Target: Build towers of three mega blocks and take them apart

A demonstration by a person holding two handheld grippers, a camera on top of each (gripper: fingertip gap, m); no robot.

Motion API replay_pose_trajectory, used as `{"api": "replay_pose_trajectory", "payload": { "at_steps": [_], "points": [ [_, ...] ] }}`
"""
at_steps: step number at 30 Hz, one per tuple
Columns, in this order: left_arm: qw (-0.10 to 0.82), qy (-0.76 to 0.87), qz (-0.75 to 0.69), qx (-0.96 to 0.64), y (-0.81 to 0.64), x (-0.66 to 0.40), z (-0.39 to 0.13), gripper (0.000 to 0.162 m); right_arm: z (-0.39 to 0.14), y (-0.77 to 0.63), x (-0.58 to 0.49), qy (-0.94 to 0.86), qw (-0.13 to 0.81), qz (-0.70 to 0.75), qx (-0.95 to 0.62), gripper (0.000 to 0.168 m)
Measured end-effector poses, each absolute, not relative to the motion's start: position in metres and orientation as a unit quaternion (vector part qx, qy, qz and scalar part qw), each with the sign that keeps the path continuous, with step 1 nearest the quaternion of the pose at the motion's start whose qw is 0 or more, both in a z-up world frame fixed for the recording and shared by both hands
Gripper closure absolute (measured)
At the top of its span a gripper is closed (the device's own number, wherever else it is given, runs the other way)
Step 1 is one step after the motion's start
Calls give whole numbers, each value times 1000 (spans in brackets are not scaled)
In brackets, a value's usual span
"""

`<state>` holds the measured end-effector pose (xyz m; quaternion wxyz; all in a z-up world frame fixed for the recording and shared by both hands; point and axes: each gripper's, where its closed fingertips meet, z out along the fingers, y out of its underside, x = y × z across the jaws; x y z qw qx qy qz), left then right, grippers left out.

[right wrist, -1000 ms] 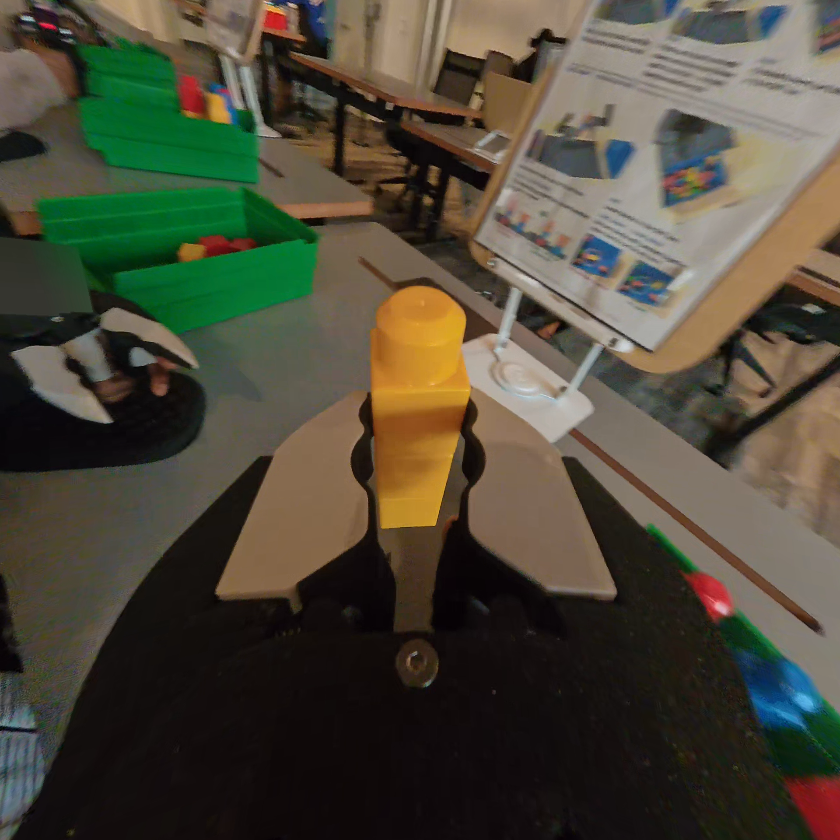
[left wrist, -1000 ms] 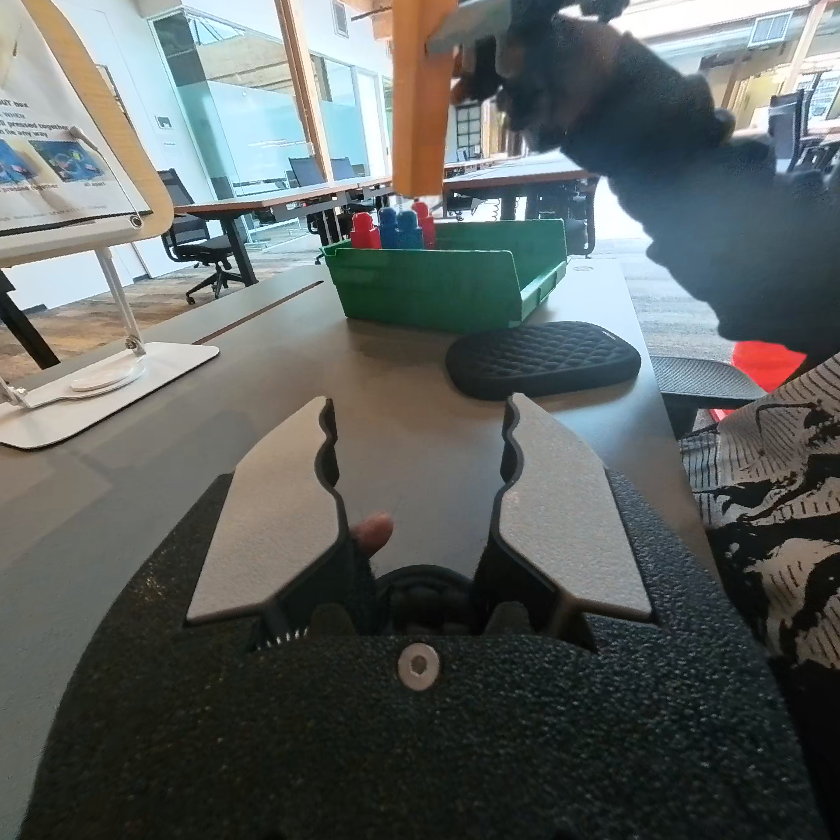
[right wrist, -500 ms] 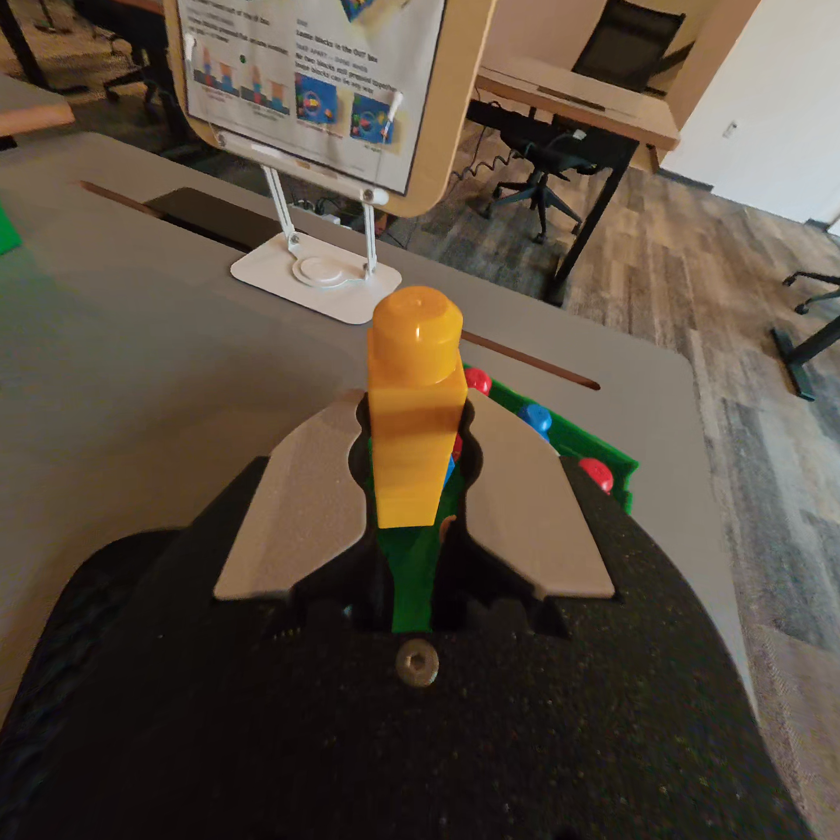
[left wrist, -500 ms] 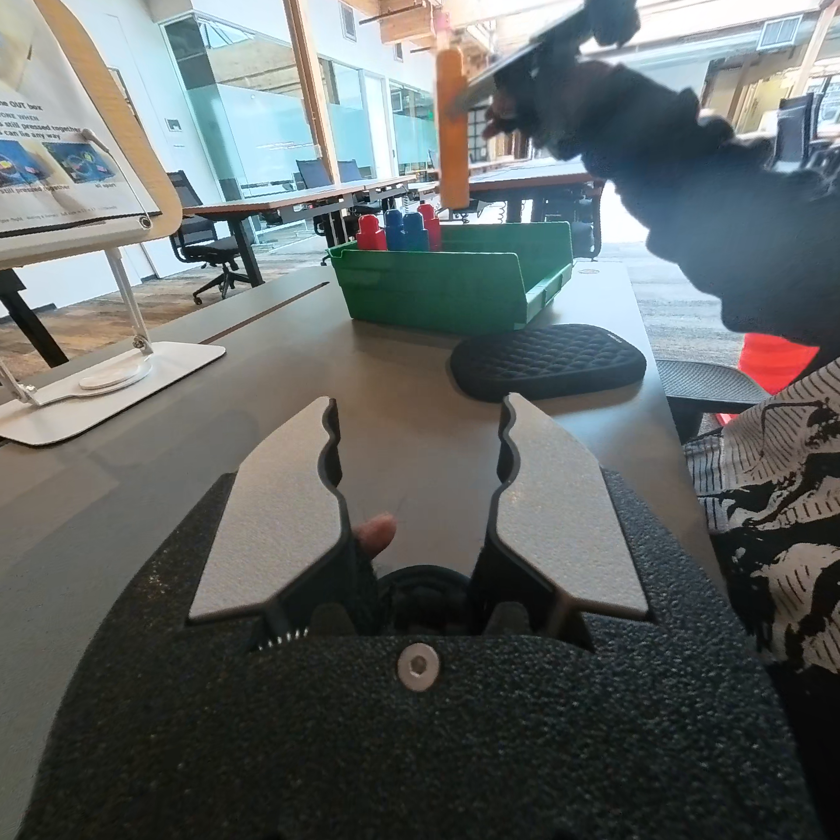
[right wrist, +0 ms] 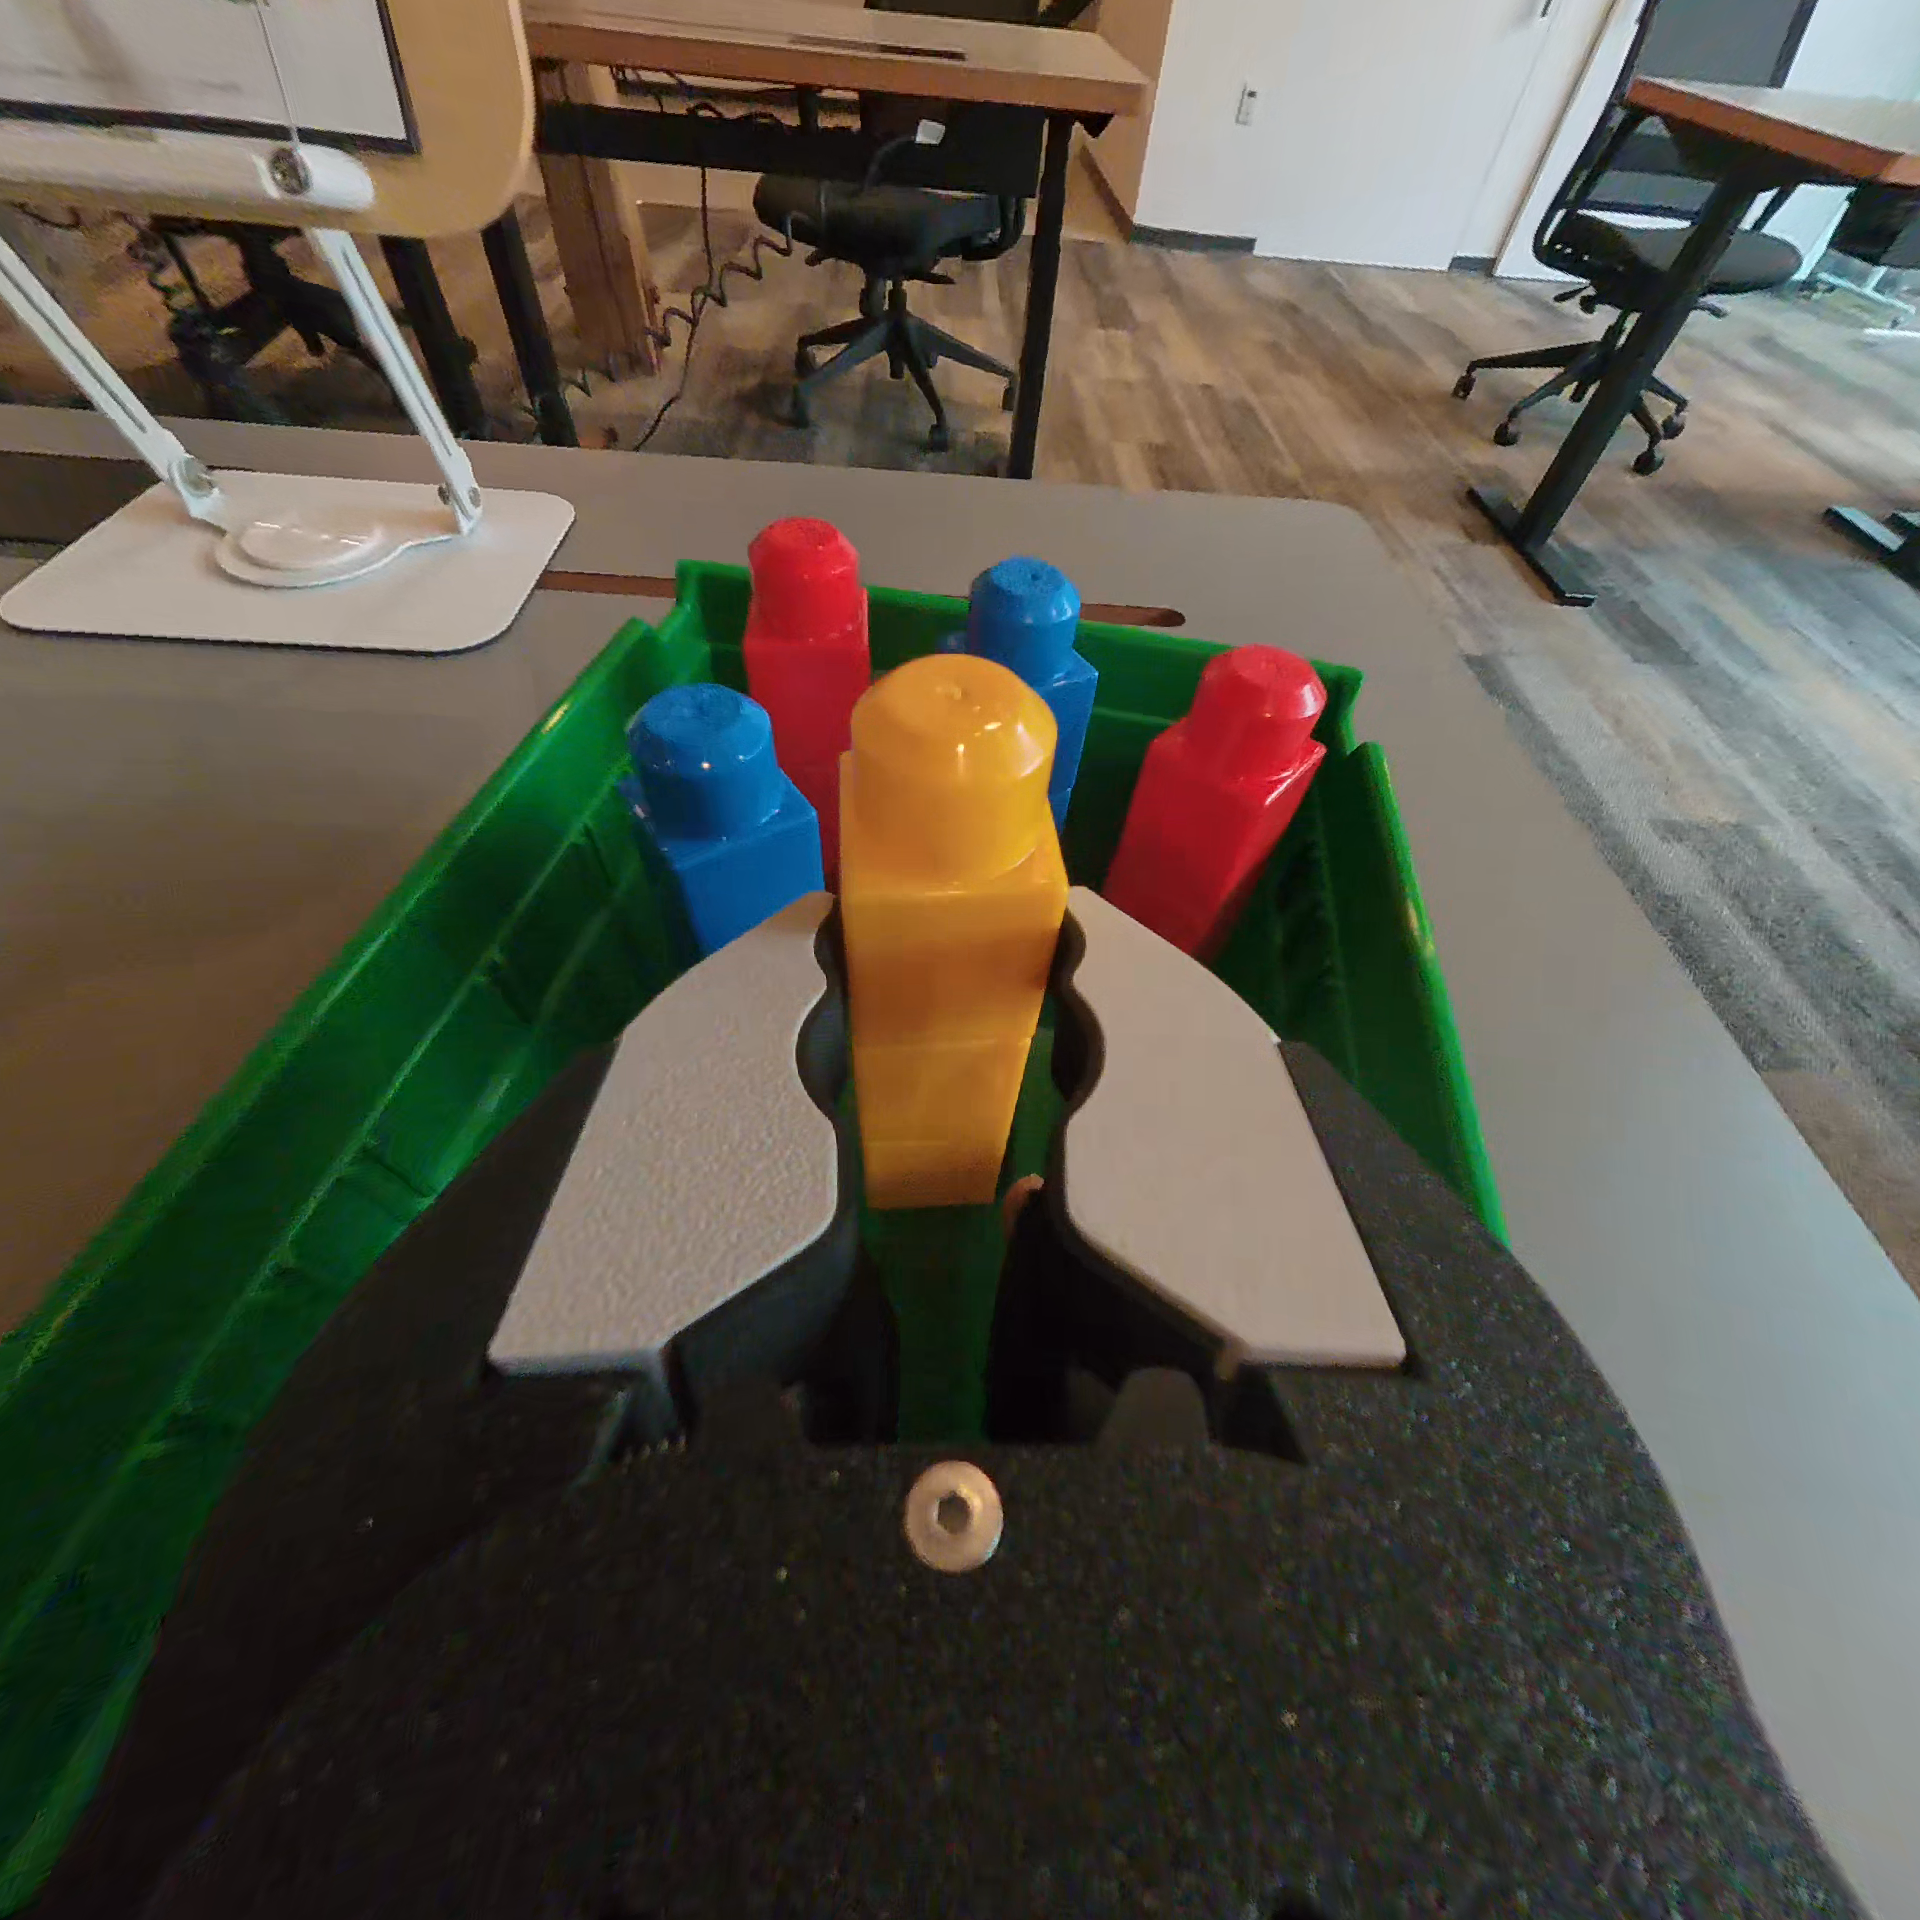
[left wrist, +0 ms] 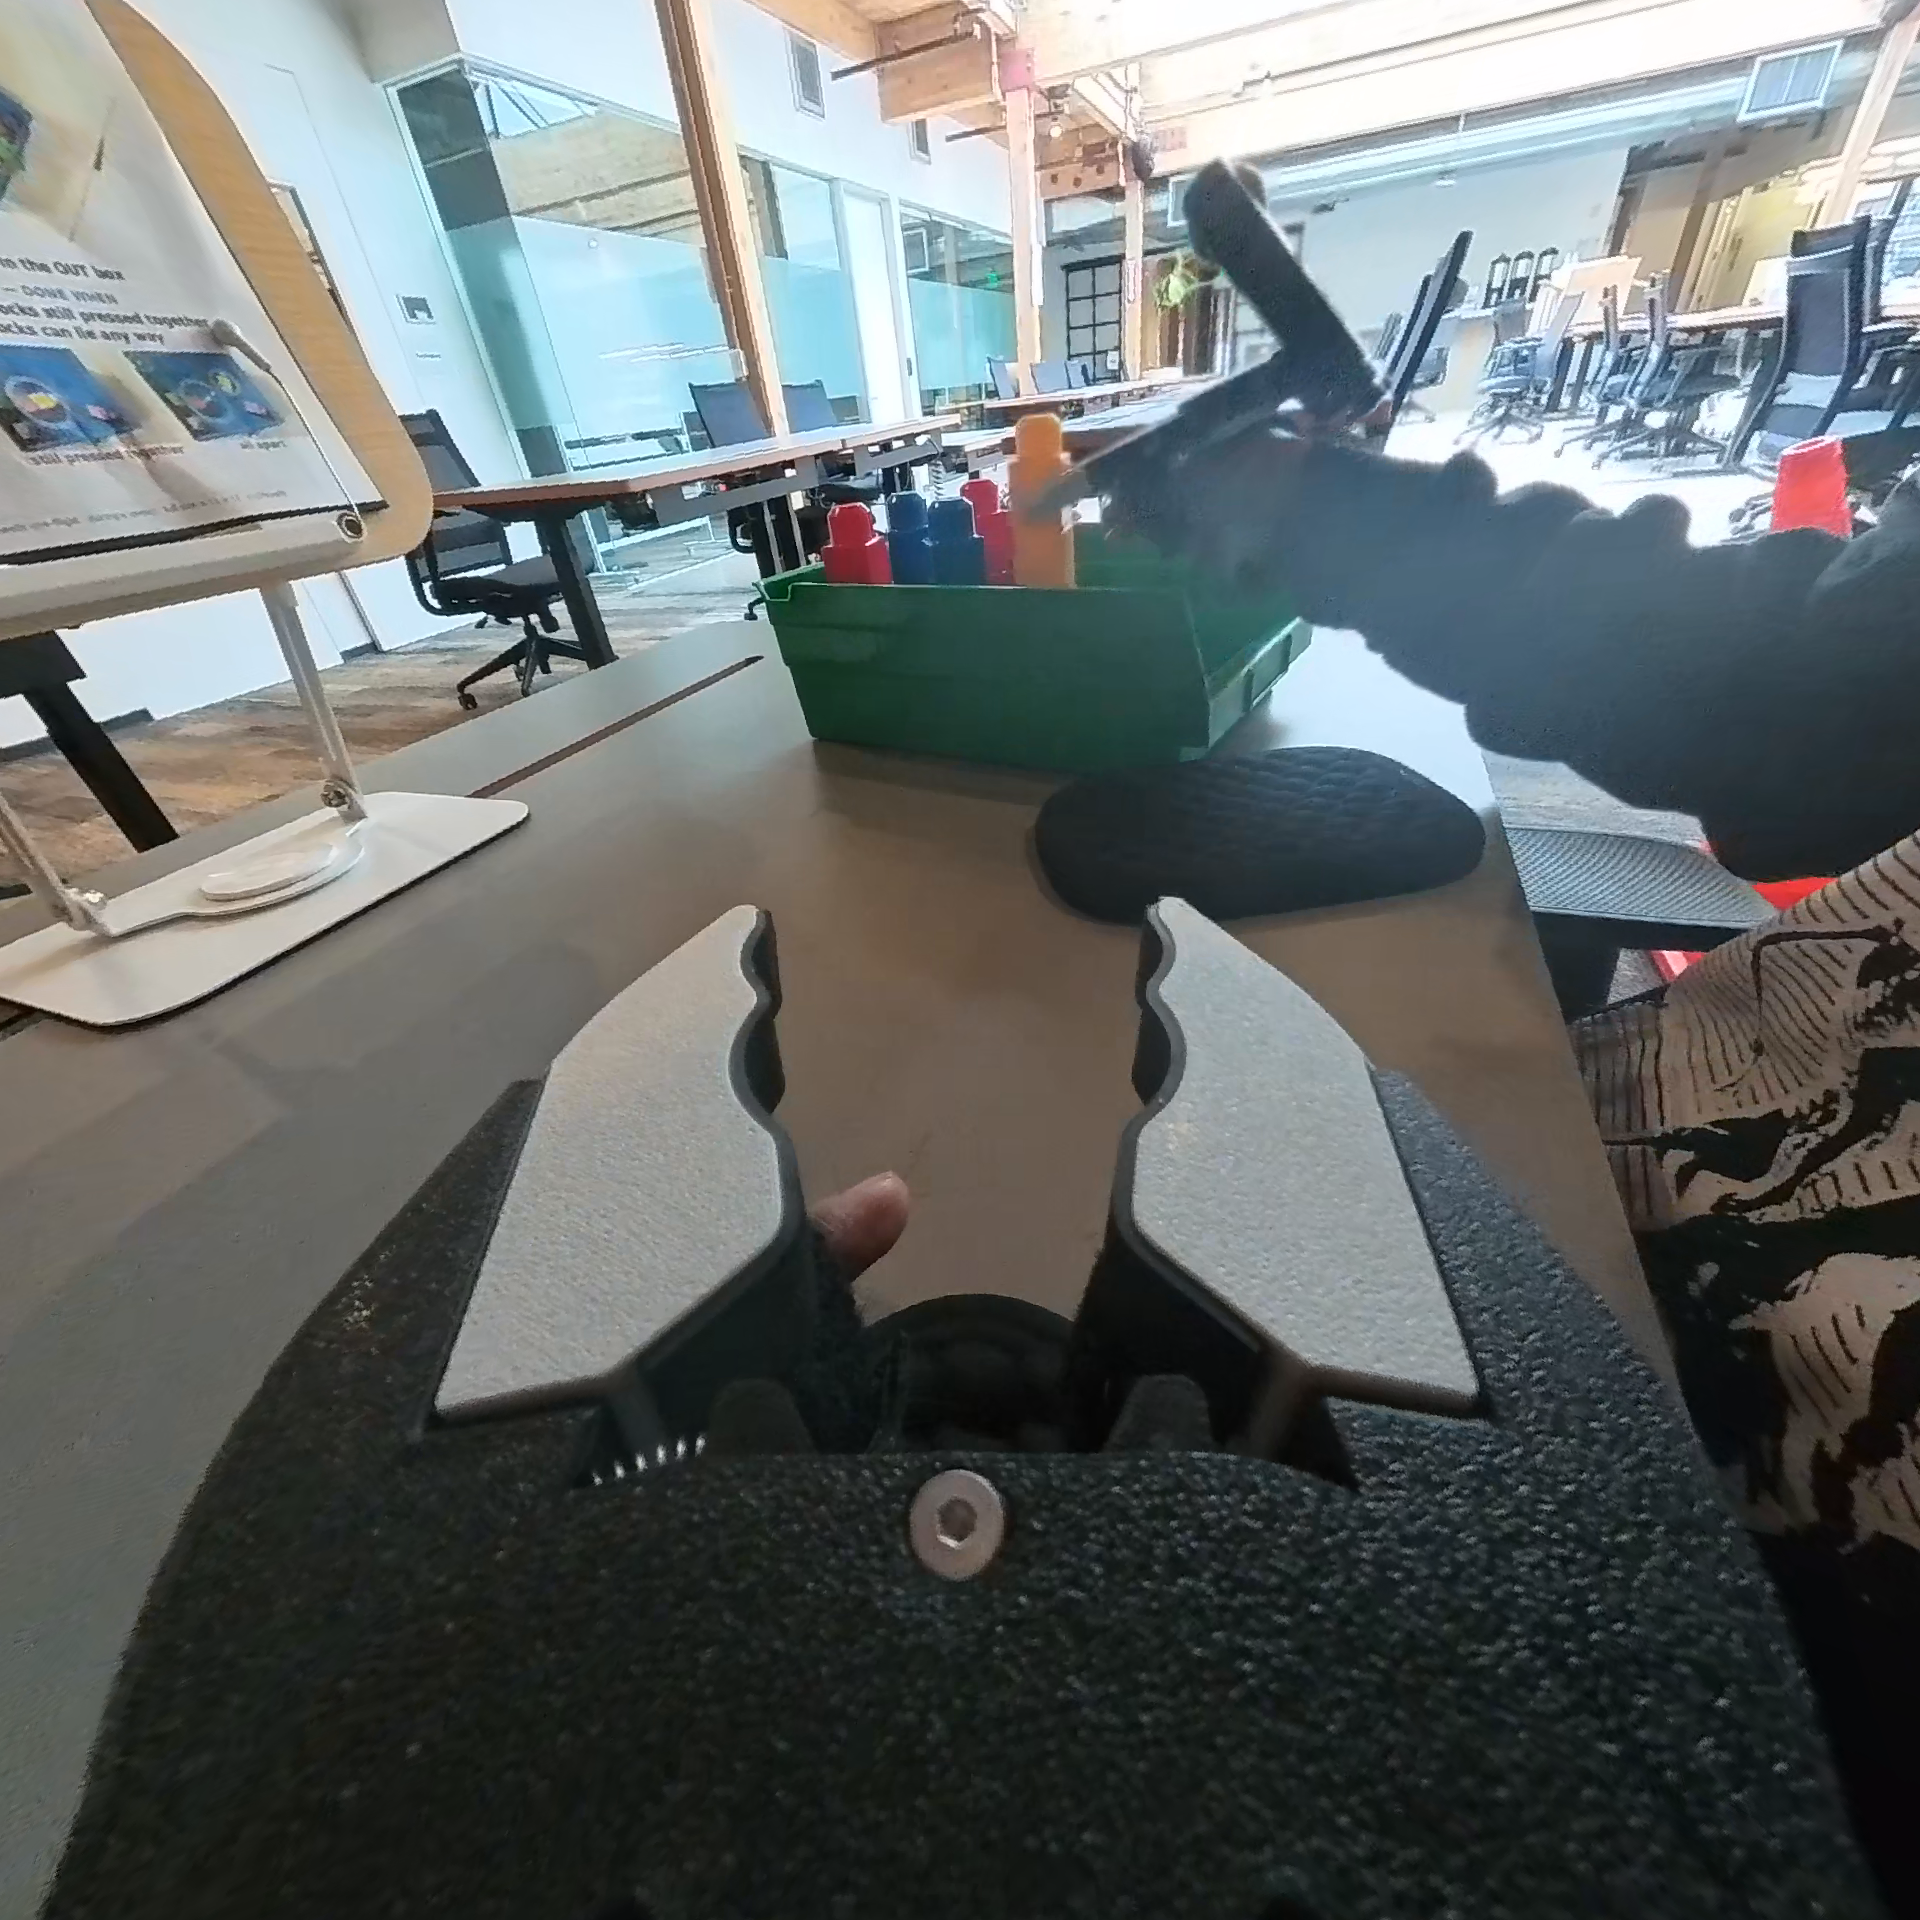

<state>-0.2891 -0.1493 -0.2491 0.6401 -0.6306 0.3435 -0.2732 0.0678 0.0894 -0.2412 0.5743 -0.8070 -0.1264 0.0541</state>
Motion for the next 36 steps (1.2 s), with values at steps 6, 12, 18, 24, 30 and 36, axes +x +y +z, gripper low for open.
{"api": "replay_pose_trajectory", "payload": {
  "at_steps": [6,12,18,24,30,36],
  "points": [
    [641,343,-273,-630,-149,-290,-249,97,-257,95,68,-126,573,54,-808,131],
    [640,342,-274,-631,-149,-290,-249,97,-269,99,68,-122,565,52,-814,131],
    [642,341,-274,-630,-149,-290,-249,97,-273,101,68,-122,560,56,-817,131],
    [642,342,-273,-630,-149,-290,-249,97,-272,100,69,-118,560,62,-818,120],
    [642,342,-273,-630,-149,-290,-249,97,-268,96,68,-121,554,51,-822,103],
    [643,340,-272,-630,-149,-291,-248,97,-227,78,83,-86,599,-13,-796,69]
  ]
}}
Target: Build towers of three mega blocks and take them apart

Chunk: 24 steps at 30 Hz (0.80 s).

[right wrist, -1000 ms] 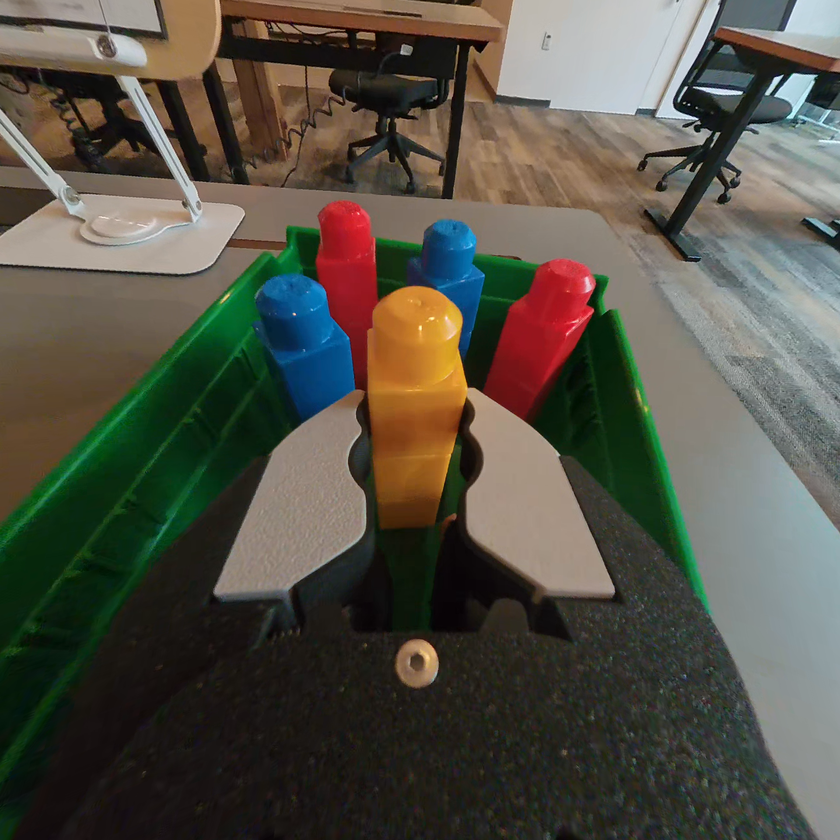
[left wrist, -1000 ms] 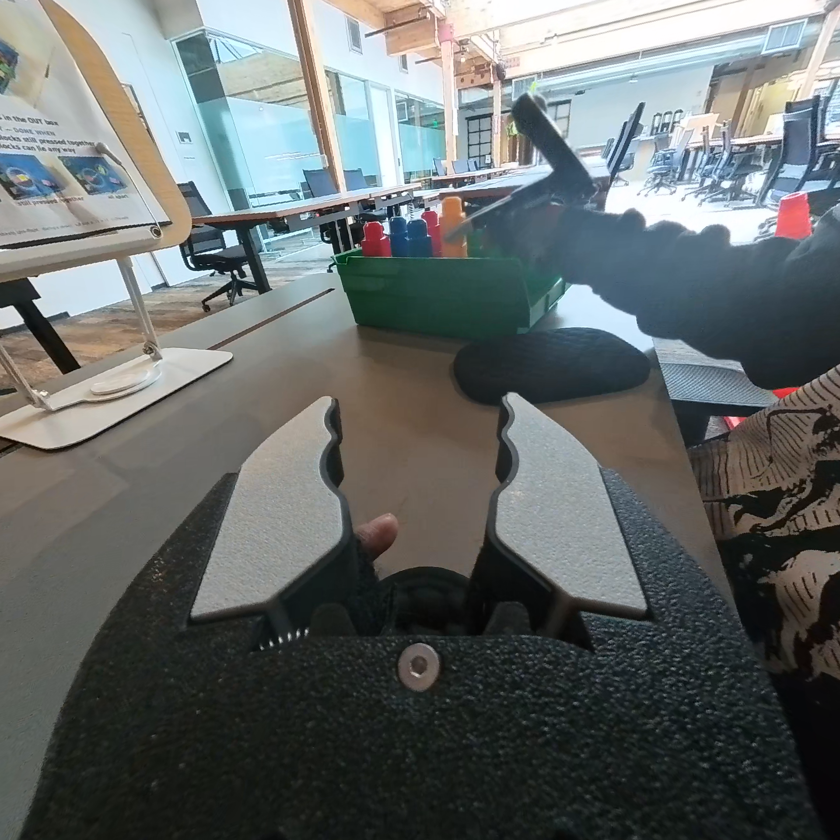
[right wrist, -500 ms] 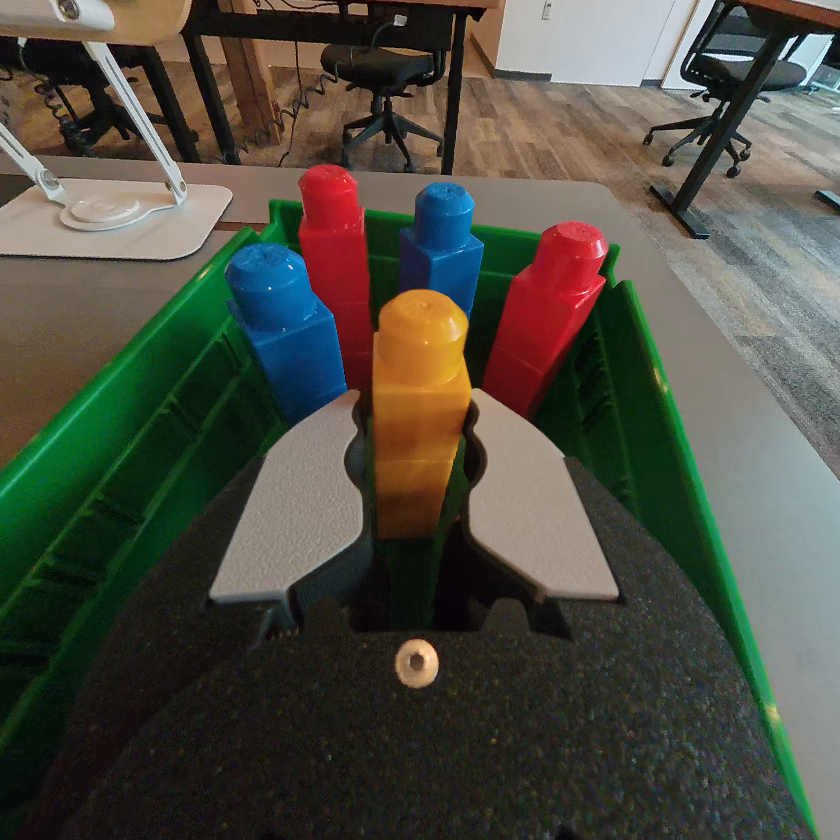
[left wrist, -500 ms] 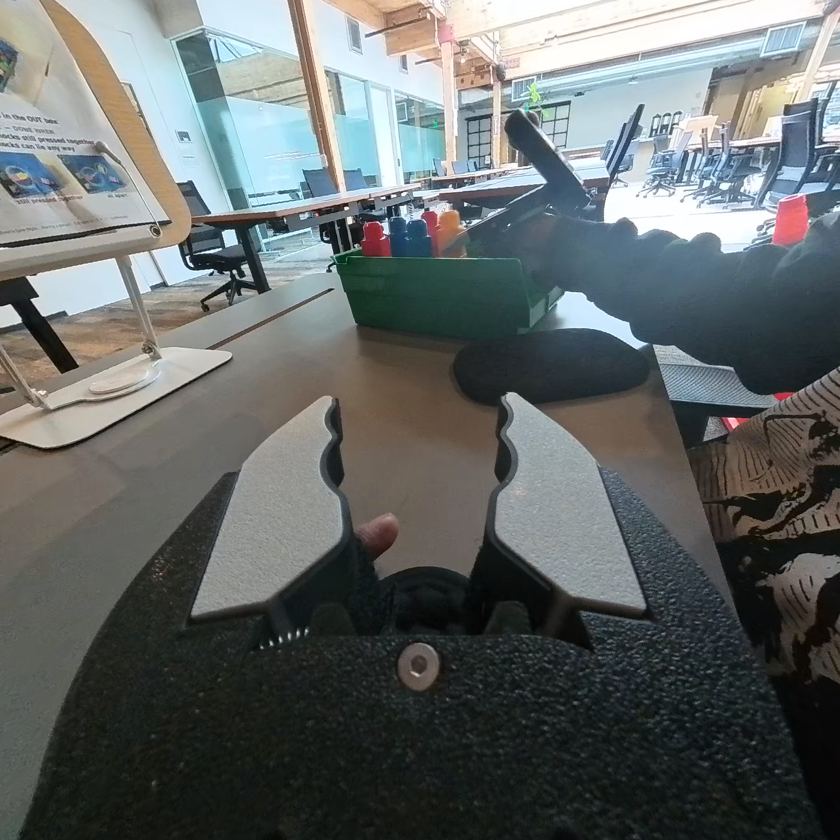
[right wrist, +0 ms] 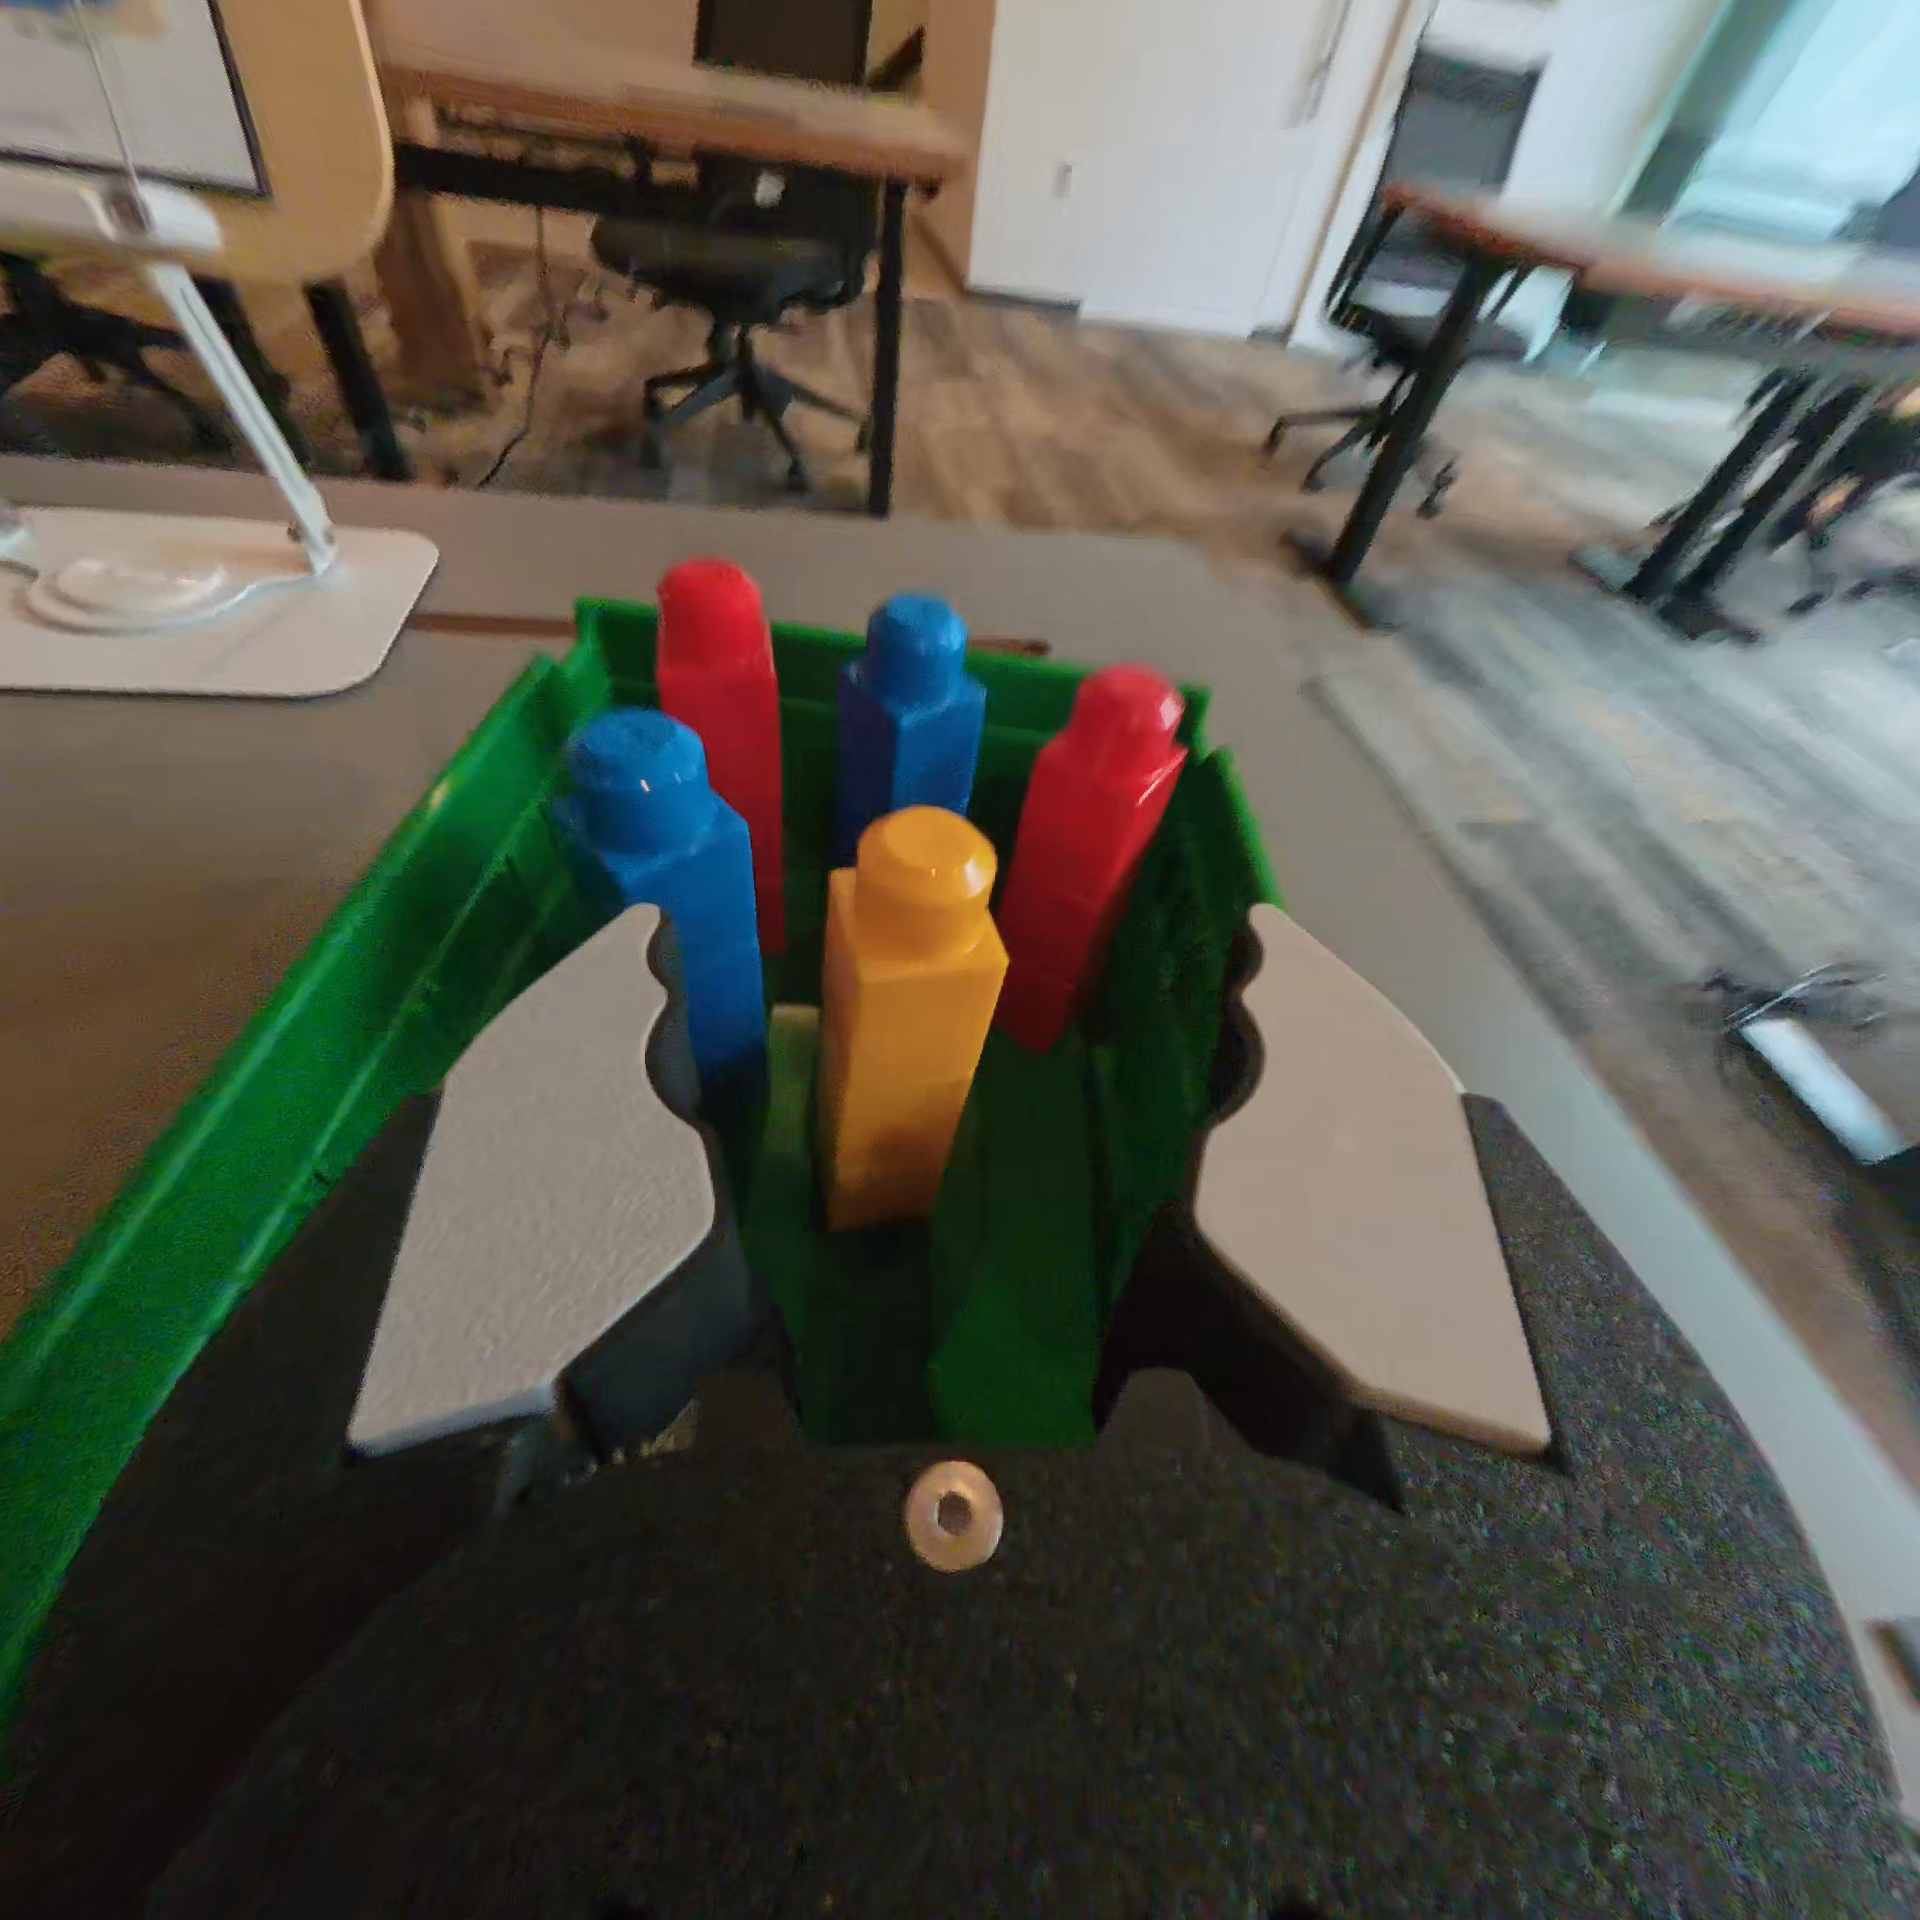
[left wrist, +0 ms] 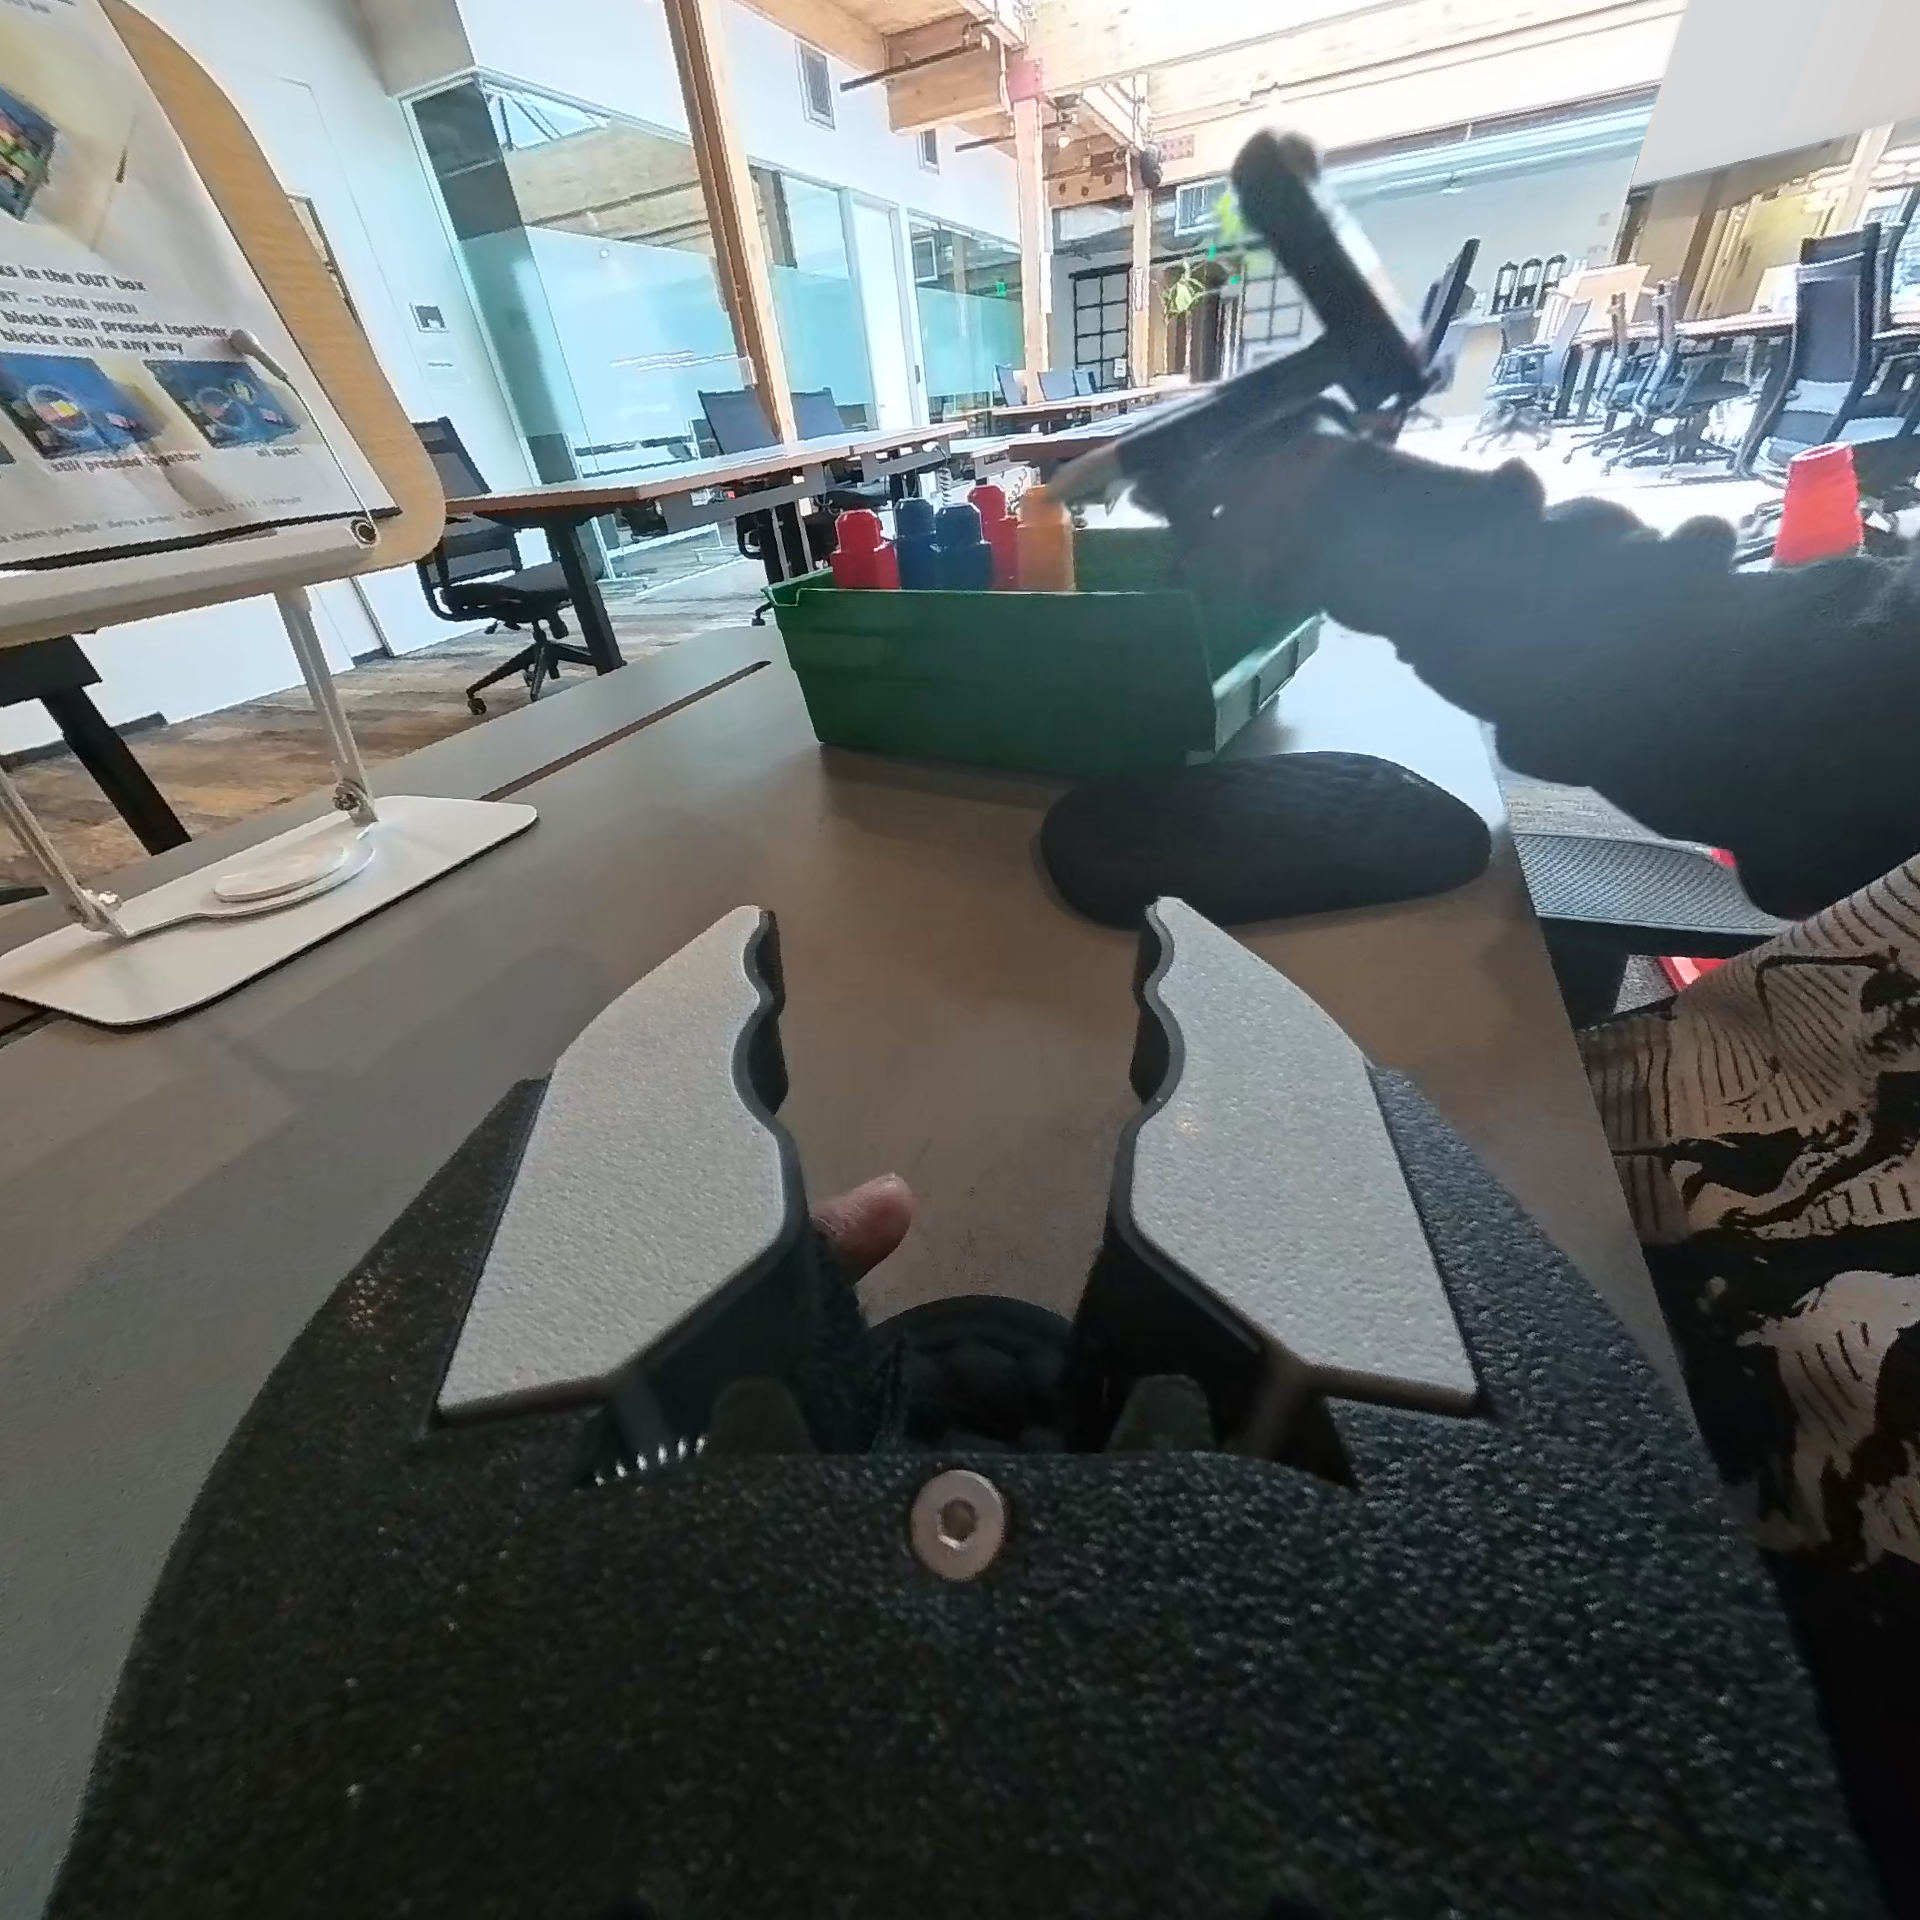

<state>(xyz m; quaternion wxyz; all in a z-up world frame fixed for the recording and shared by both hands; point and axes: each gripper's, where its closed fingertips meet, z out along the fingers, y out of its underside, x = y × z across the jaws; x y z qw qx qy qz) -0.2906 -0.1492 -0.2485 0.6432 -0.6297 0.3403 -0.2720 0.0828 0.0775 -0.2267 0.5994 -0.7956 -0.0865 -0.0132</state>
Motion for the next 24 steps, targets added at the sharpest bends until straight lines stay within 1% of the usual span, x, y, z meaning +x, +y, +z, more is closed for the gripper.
{"api": "replay_pose_trajectory", "payload": {
  "at_steps": [3,5,6,8,11,15,20,24],
  "points": [
    [644,339,-271,-630,-149,-291,-248,98,-177,49,65,-118,670,-63,-730,70],
    [643,339,-271,-631,-149,-291,-249,98,-147,28,32,-169,713,-65,-677,80],
    [642,338,-272,-632,-148,-291,-249,98,-138,18,14,-200,723,-59,-659,84],
    [642,337,-272,-633,-148,-291,-249,98,-132,3,-24,-258,720,-35,-643,84],
    [642,335,-272,-633,-147,-291,-249,98,-142,-18,-82,-346,690,33,-636,85],
    [648,327,-271,-632,-146,-293,-246,99,-179,-44,-147,-426,622,159,-638,91],
    [658,319,-280,-622,-156,-299,-229,98,-243,-52,-183,-455,555,237,-655,93],
    [659,315,-246,-637,-166,-322,-206,97,-265,-52,-188,-440,546,275,-658,95]
  ]
}}
